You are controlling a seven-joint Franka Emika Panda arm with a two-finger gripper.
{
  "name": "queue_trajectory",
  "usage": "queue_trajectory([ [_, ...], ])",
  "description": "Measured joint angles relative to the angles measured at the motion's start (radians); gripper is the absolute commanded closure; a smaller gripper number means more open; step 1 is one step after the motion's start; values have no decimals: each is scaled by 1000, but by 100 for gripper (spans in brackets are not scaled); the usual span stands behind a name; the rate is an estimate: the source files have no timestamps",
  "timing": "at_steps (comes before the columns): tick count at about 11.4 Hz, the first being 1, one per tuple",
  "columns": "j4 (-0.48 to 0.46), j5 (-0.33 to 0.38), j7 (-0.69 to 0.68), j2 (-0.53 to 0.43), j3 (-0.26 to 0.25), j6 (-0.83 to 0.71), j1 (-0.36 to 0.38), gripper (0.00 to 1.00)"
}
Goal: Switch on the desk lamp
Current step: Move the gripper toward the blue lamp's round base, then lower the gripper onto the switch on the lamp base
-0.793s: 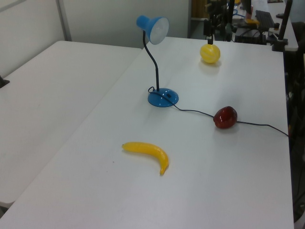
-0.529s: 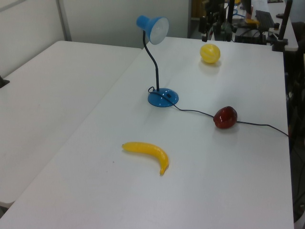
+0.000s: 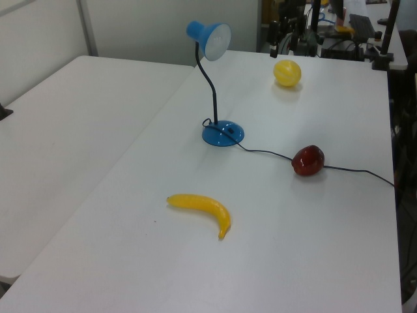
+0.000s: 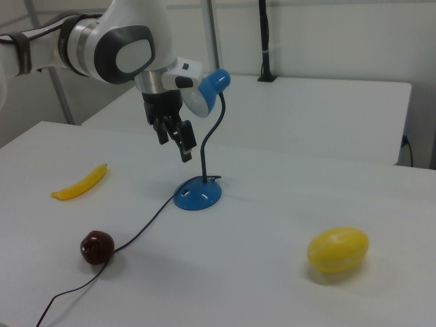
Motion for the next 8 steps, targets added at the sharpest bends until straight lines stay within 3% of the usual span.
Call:
queue_trajectory([
  [1, 0, 1, 0, 0, 0, 19, 0, 24],
  [2, -1, 1, 0, 0, 1, 29, 0, 71],
  [3, -1, 1, -5, 0, 2, 33, 0, 98],
  [8, -18, 1, -62, 9, 8, 81, 1, 100],
])
